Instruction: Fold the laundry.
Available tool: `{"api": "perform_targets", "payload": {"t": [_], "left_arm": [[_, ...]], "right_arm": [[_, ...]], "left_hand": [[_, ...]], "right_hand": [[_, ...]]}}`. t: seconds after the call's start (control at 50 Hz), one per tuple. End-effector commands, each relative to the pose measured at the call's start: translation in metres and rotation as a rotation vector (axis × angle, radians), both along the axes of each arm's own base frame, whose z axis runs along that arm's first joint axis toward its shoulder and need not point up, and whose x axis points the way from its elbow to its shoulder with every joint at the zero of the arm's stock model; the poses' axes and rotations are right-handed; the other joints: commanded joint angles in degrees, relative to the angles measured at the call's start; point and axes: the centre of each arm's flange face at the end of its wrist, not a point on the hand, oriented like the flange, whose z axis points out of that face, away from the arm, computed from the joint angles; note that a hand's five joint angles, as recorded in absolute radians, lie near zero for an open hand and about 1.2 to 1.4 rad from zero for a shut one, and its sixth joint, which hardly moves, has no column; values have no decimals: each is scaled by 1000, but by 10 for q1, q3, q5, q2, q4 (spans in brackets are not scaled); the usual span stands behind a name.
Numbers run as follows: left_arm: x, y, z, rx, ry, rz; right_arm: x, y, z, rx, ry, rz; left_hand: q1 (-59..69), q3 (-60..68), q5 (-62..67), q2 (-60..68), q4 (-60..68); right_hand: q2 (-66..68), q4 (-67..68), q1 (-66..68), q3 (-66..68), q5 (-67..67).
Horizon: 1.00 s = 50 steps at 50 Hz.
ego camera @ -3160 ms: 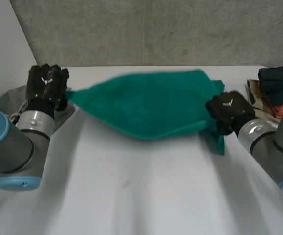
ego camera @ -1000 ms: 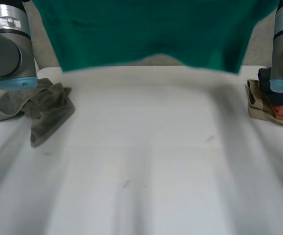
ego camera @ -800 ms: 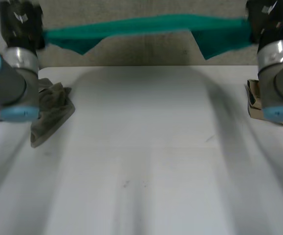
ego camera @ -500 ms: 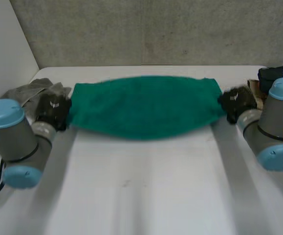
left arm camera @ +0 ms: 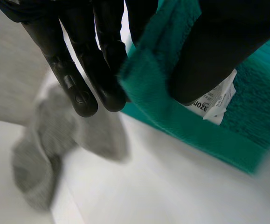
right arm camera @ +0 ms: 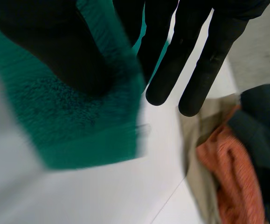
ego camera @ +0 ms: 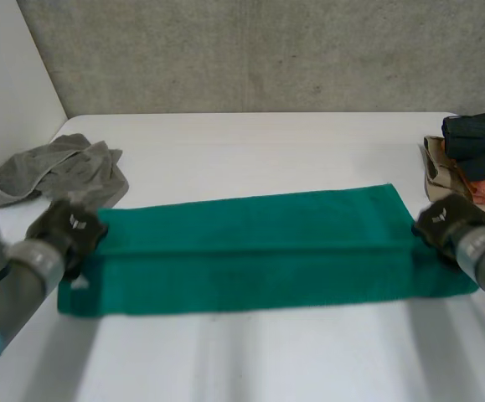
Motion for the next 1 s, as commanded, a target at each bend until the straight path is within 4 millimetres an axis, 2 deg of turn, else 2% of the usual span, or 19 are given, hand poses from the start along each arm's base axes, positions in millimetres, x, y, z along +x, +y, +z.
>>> {"api": "perform_targets", "payload": {"t": [0.02,0.14,0.28,0.3,0.32,0.34,0.36,0.38,0.42,0.48,0.5,0.54,0.58,0.6,0.64,0.68,0.78,0.86,1.0], "left_arm": [[-25,-62,-26,-84,90,63],[-26,-91,-34,-133,66,167],[-36,-120,-38,-225,111,173],[-38,-121,-39,-233,120,168],[-41,-120,-40,-235,125,163],[-45,-120,-41,-245,139,156],[-47,-119,-40,-249,146,153],[-50,-118,-40,-251,150,146],[-53,-114,-41,-249,155,138],[-53,-108,-40,-239,163,138],[-51,-103,-33,-240,180,145],[-47,-98,-24,-247,205,155],[-42,-88,-17,-236,242,169],[-40,-84,-15,-234,255,174],[-36,-75,-13,-219,295,186],[-35,-69,-10,-211,330,183],[-36,-53,-8,-182,420,134],[-38,-46,-11,-156,441,103],[-40,-42,-14,-147,440,96]], "right_arm": [[36,-53,-14,-175,-139,30],[59,-98,-20,-351,-189,61],[72,-129,-41,-400,-212,75],[74,-134,-47,-404,-210,68],[76,-135,-50,-402,-210,69],[77,-135,-54,-397,-208,72],[80,-133,-57,-390,-215,79],[80,-133,-56,-388,-219,78],[81,-130,-52,-384,-239,73],[71,-123,-36,-356,-320,30],[69,-119,-32,-344,-345,23],[60,-106,-11,-318,-414,-5],[50,-98,-1,-296,-438,-27],[37,-91,5,-255,-456,-47],[25,-85,8,-210,-465,-60],[9,-74,5,-116,-470,-64],[-4,-58,-13,53,-484,-43],[-13,-57,-20,86,-487,-63],[-13,-66,-44,99,-467,-64]], "left_hand": [[135,114,136,112,111],[135,114,136,112,111],[135,114,136,112,111],[135,114,136,112,111],[-65,-85,-64,-88,-88],[-565,-586,-564,-588,-589],[-563,-584,-562,-587,-587],[-491,-512,-490,-515,-515],[-565,-586,-564,-588,-589],[-565,-586,-564,-588,-589],[-565,-586,-564,-588,-589],[-565,-586,-564,-588,-589],[-565,-586,-564,-588,-589],[-565,-586,-564,-588,-589],[-565,-586,-564,-588,-589],[-565,-586,-564,-588,-589],[-565,-586,-564,-588,-589],[-565,-586,-564,-588,-589],[-565,-586,-564,-588,-589]], "right_hand": [[125,111,145,116,120],[125,111,145,116,120],[125,111,145,116,120],[-141,-155,-121,-150,-146],[-452,-466,-431,-461,-457],[-575,-589,-555,-584,-580],[-575,-589,-555,-584,-580],[-575,-589,-555,-584,-580],[-575,-589,-555,-584,-580],[-575,-589,-555,-584,-580],[-575,-589,-555,-584,-580],[-575,-589,-555,-584,-580],[-575,-589,-555,-584,-580],[-575,-589,-555,-584,-580],[-575,-589,-555,-584,-580],[-575,-589,-555,-584,-580],[-532,-546,-512,-542,-537],[-482,-496,-462,-491,-487],[-378,-392,-357,-387,-383]]}}
